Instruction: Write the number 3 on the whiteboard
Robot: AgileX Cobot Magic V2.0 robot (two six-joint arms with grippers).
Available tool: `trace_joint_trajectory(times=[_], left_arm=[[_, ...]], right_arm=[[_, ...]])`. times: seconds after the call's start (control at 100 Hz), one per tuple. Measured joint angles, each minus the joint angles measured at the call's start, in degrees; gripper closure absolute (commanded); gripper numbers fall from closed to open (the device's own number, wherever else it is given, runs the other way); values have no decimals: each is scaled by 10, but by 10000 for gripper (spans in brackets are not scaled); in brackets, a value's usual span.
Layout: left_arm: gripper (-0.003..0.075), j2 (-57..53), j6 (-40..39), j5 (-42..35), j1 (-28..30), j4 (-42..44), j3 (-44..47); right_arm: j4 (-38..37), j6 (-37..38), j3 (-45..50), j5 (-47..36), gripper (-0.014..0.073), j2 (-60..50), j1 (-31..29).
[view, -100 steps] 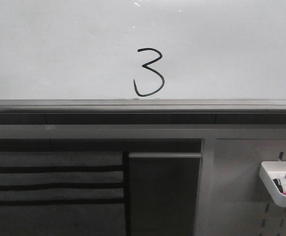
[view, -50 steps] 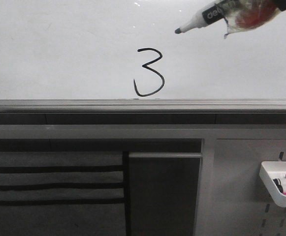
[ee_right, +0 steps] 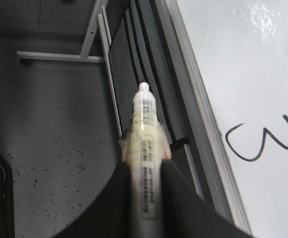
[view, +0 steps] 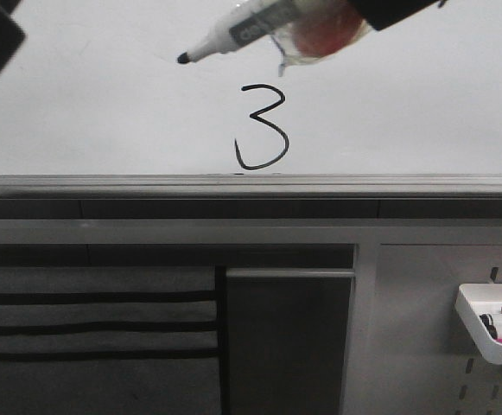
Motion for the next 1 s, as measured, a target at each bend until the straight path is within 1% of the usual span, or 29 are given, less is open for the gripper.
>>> trace_joint_trajectory(times=[0.11, 0.24, 0.46, 0.51, 0.58, 0.77, 1.0], left_arm=[[281, 45, 41, -2, -45, -1, -26], [281, 95, 58, -10, -82, -2, -57], [282, 153, 62, -21, -96, -2, -96], [293, 163, 64, -22, -96, -2, -102], [325, 172, 68, -25, -96, -2, -106], [475, 185, 75, -25, -96, -2, -116], [588, 185, 78, -16, -96, -6, -126]], right_arm=[[0, -3, 0, -4, 650, 7, 8], [0, -4, 0, -4, 650, 11, 8], [0, -4, 0, -5, 650, 12, 10], [0, -4, 0, -5, 650, 12, 10], [0, -4, 0, -5, 650, 12, 10], [0, -4, 0, -5, 650, 12, 10], [-2, -4, 0, -9, 650, 12, 10]])
